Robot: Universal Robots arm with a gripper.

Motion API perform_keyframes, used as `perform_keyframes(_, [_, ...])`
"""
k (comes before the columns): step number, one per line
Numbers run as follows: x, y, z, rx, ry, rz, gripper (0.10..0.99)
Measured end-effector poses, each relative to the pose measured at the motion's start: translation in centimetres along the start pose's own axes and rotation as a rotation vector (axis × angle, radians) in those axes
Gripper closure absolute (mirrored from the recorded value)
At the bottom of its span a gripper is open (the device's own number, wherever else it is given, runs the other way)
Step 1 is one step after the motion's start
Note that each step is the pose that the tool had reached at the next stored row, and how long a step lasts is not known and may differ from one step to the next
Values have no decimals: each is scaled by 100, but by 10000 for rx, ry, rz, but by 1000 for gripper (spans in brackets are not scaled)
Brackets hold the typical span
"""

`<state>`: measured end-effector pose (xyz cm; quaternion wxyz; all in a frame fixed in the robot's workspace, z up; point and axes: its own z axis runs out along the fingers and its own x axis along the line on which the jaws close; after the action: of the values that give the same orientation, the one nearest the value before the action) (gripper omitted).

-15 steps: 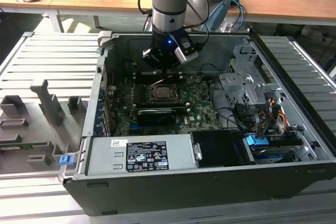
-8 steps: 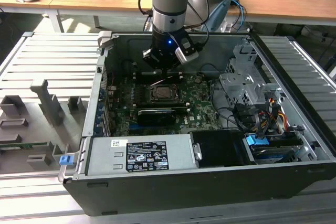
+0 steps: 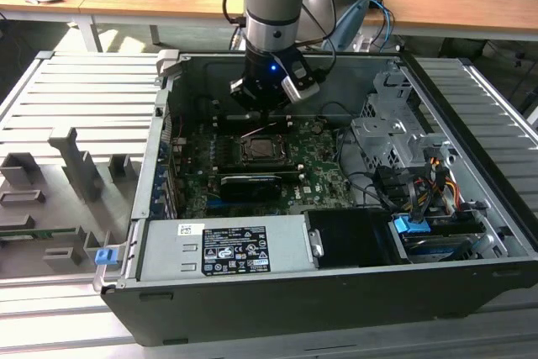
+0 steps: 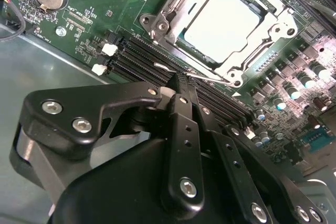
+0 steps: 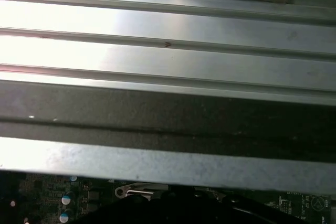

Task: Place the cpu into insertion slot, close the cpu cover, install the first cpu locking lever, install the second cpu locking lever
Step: 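Install the first cpu locking lever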

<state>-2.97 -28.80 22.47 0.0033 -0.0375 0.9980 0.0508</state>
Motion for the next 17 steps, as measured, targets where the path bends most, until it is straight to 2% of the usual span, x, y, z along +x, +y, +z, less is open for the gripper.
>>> perform_keyframes(17, [-52,-6,24,0,0,0,980])
